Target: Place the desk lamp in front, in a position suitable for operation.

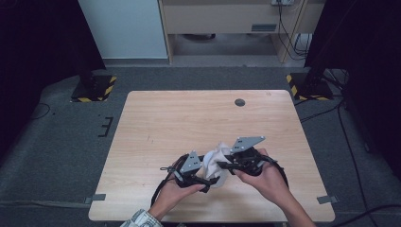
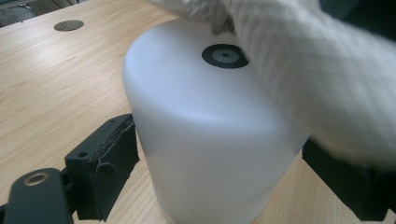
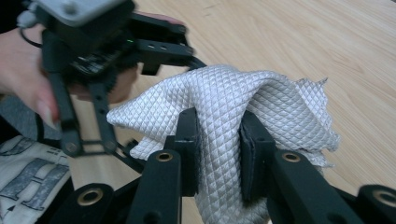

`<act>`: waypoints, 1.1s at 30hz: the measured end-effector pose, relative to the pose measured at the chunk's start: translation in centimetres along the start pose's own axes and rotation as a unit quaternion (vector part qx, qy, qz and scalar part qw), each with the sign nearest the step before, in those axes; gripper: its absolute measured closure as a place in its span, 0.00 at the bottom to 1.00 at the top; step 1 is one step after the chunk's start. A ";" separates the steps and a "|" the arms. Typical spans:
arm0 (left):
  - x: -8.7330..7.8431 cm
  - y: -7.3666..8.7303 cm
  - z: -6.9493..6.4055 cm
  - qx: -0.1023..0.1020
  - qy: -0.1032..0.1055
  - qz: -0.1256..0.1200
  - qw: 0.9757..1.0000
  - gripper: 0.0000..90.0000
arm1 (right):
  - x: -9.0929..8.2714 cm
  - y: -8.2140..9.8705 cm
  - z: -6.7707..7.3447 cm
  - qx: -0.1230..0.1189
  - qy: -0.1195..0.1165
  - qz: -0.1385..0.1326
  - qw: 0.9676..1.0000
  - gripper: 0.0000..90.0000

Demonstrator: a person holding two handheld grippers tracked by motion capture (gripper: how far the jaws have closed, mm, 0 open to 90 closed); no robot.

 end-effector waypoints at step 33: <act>0.0 0.0 -0.1 0.008 -0.002 0.007 1.000 0.13 | -0.1 -0.2 0.4 -0.016 0.006 0.004 1.000 0.81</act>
Point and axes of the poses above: each handheld gripper's, and its own axes: x roughly forward along the jaws, y roughly out of its underside, z roughly to its left, the point moved 1 cm from there along x, roughly forward along the jaws, and after that the axes turned 5 degrees about x, right-handed, at the moved point
